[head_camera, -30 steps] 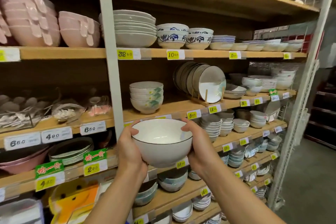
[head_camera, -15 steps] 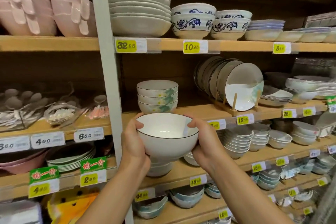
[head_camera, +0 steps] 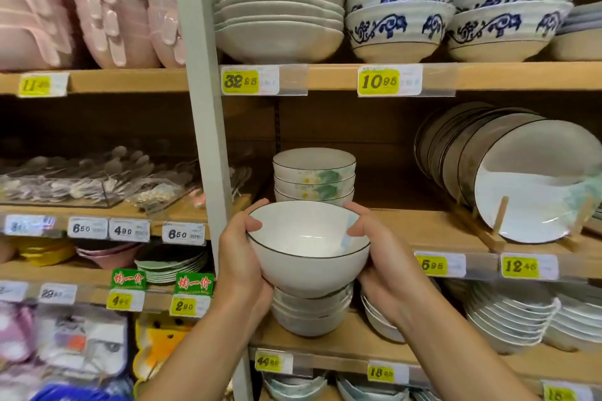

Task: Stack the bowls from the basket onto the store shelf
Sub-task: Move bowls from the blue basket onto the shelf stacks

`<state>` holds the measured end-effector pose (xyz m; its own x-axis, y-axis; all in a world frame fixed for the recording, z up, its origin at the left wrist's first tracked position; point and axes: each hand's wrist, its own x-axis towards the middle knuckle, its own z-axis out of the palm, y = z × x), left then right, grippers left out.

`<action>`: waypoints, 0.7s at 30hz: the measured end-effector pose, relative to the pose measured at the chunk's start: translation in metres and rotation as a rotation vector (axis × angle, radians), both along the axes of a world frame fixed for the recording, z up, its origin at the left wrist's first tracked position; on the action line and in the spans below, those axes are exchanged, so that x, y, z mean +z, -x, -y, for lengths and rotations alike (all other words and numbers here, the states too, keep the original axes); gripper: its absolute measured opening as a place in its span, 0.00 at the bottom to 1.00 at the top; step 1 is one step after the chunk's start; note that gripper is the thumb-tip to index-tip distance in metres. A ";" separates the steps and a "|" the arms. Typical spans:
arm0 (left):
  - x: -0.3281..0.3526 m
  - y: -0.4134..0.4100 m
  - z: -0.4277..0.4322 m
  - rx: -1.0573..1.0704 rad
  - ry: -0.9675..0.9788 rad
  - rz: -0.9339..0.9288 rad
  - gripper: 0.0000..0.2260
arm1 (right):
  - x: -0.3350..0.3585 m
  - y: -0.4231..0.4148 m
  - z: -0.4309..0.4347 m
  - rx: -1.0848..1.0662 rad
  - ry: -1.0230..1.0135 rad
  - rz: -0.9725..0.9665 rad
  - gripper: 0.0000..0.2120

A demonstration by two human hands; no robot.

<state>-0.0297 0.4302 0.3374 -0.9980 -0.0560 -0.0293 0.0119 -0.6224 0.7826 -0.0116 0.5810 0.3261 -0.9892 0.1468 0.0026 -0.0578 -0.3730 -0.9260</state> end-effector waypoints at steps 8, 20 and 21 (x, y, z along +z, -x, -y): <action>-0.013 0.014 -0.012 -0.039 0.044 -0.081 0.16 | -0.005 0.015 -0.014 0.008 -0.002 0.018 0.22; -0.018 0.042 0.008 -0.187 0.235 -0.084 0.18 | -0.002 0.029 -0.003 -0.097 0.079 0.070 0.24; -0.018 0.044 0.008 -0.185 0.239 -0.077 0.18 | -0.003 0.030 -0.002 -0.108 0.075 0.070 0.24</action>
